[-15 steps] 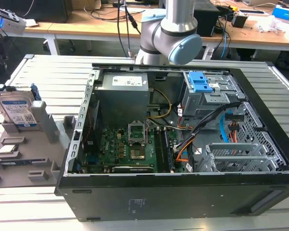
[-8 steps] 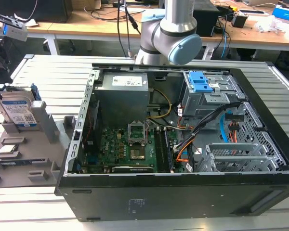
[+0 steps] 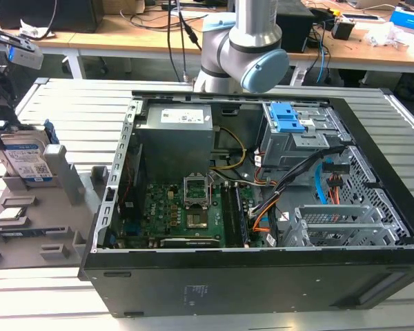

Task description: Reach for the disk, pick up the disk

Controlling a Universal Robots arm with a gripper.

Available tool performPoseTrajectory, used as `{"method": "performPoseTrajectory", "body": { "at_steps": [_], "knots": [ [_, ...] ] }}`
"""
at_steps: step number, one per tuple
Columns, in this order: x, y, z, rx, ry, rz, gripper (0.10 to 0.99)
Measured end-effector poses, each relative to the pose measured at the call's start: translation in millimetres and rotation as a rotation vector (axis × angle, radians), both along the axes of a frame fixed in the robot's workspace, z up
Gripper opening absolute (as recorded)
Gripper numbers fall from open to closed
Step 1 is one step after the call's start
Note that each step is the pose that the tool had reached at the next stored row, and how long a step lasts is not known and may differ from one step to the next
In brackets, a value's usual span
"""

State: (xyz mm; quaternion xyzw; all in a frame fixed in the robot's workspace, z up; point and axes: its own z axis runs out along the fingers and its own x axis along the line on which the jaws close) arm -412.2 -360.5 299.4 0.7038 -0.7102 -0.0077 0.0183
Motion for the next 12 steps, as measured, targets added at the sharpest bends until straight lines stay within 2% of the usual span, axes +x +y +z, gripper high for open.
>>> {"method": "performPoseTrajectory", "body": {
  "at_steps": [6,12],
  "knots": [
    [-0.1,4.5,-10.1,-0.001,0.0002,0.004,0.663],
    [-0.1,4.6,-11.1,-0.001,0.0001,0.005,0.663]
  ]
}}
